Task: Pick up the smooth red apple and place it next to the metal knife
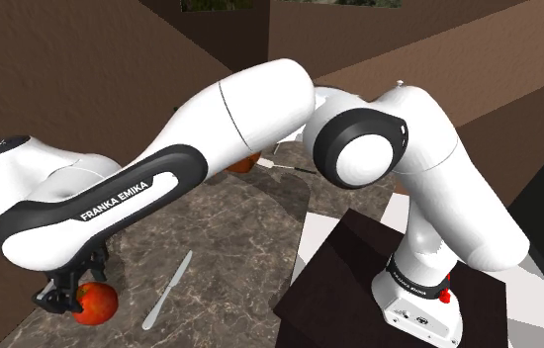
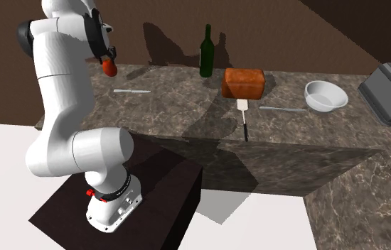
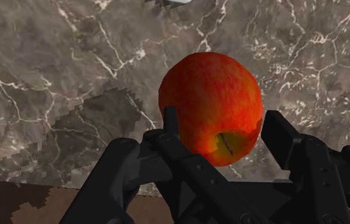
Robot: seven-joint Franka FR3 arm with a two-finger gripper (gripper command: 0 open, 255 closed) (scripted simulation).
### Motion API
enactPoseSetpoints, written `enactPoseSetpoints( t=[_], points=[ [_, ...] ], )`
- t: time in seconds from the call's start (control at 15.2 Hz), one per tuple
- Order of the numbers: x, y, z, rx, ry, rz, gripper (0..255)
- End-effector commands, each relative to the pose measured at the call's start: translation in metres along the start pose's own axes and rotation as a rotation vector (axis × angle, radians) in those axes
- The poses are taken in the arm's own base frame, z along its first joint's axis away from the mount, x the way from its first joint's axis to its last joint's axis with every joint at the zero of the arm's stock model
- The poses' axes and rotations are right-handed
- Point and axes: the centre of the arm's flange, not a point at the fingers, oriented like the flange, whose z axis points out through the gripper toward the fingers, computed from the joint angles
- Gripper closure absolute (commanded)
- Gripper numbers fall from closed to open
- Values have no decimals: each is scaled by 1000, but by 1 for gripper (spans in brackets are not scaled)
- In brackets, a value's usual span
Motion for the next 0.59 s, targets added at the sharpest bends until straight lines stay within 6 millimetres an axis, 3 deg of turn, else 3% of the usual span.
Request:
enactPoseSetpoints(
  t=[0.0, 0.53],
  points=[
    [1, 2, 11, 0, 1, 0, 255],
    [1, 4, 53, 0, 1, 0, 255]
  ],
)
